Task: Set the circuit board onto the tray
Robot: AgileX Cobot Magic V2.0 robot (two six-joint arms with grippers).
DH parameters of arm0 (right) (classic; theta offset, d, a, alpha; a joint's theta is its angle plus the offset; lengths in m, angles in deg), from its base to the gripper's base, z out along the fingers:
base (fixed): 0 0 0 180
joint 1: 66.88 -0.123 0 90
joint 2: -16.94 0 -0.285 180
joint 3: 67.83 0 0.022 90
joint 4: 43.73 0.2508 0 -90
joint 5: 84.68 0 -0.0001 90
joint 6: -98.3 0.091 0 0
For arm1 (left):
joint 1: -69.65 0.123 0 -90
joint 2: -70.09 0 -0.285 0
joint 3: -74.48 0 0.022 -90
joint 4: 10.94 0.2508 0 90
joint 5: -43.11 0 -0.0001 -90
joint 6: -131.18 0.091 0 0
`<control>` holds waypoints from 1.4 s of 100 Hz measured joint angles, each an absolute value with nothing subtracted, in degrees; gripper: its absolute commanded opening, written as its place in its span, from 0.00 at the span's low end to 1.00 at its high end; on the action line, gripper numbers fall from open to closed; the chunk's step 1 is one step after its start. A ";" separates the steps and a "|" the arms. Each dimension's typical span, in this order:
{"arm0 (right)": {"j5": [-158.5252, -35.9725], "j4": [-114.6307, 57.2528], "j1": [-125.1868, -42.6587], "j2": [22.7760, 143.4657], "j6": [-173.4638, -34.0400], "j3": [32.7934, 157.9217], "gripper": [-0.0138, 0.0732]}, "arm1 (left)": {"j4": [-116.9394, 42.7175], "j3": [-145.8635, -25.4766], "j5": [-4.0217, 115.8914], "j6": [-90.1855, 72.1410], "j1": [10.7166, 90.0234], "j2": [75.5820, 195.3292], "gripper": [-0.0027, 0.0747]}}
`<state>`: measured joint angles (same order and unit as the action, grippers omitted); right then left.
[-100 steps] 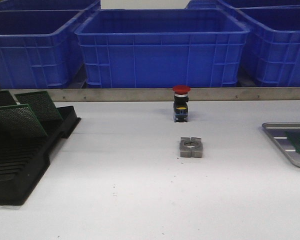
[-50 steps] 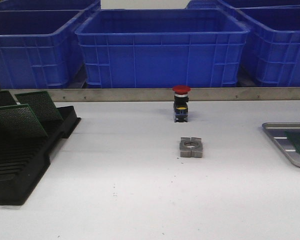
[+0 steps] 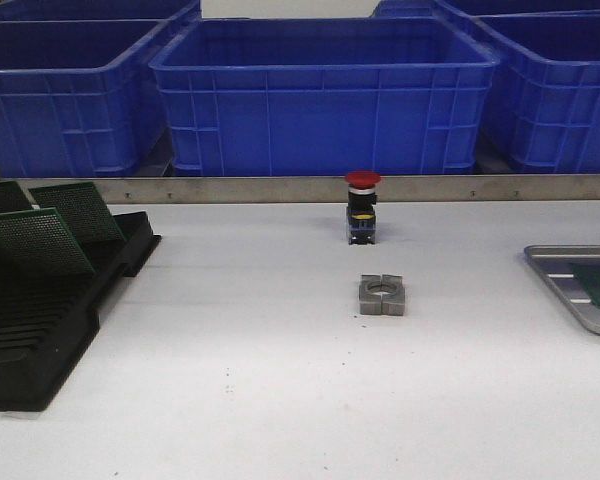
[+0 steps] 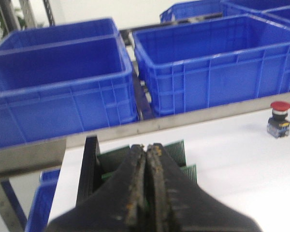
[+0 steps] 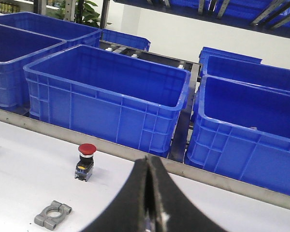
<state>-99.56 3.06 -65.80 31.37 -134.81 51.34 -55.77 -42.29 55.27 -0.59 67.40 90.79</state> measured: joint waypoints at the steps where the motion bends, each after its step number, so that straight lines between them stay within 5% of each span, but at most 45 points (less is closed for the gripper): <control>1: -99.56 3.06 -65.80 31.37 -134.81 51.34 0.08 | -53.21 -42.29 55.36 -3.19 67.40 90.79 0.01; 38: -99.56 3.06 -65.80 31.37 -134.81 51.34 0.08 | -16.75 -32.33 41.51 -39.94 67.40 87.60 0.01; 62: -99.56 3.06 -65.80 31.37 -134.81 51.34 0.08 | -14.21 -28.49 46.84 -43.74 67.50 77.76 0.01; 140: -99.95 3.06 -65.80 31.37 -134.81 51.34 0.08 | -15.55 -28.49 55.73 -47.52 67.50 77.57 0.01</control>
<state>-99.95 3.06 -65.80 31.37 -134.81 51.34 -15.55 -28.49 55.73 -47.52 67.50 77.57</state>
